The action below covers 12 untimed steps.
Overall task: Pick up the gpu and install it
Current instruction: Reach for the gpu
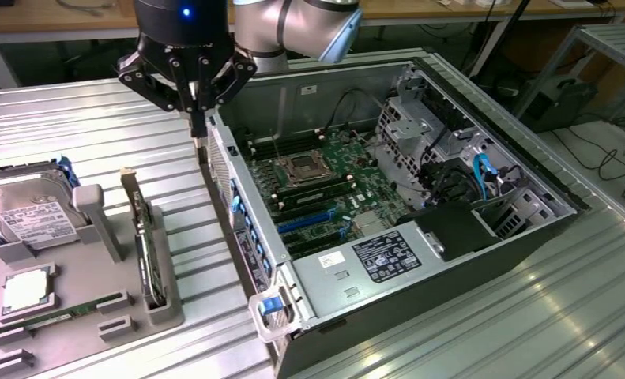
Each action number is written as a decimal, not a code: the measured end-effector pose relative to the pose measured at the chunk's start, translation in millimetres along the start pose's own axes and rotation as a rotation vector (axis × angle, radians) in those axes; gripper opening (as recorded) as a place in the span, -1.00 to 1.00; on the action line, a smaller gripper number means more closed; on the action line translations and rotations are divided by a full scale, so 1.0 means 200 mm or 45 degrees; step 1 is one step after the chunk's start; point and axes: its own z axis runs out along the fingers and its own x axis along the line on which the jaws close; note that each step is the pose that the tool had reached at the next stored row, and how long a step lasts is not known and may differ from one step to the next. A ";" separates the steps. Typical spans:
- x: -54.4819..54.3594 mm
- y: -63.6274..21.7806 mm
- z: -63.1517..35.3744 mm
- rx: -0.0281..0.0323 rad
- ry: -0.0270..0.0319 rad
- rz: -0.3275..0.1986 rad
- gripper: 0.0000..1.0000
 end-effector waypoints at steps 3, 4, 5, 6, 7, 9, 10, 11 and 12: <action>0.01 -0.003 0.000 0.0000 0.0000 0.000 -0.79; 0.01 -0.003 0.000 0.0000 0.0000 0.000 -0.79; 0.02 -0.004 0.000 -0.0001 0.0000 0.000 -0.79; 0.02 -0.005 0.000 0.0000 0.0000 0.000 -0.79; 0.02 -0.006 0.000 0.0000 0.0000 0.000 -0.79; 0.03 -0.008 0.000 -0.0001 -0.0001 0.000 -0.79; 0.04 -0.009 0.000 -0.0001 0.0000 0.000 -0.79; 0.04 -0.009 -0.001 0.0000 0.0000 0.000 -0.79; 0.04 -0.010 -0.001 0.0000 0.0000 0.000 -0.79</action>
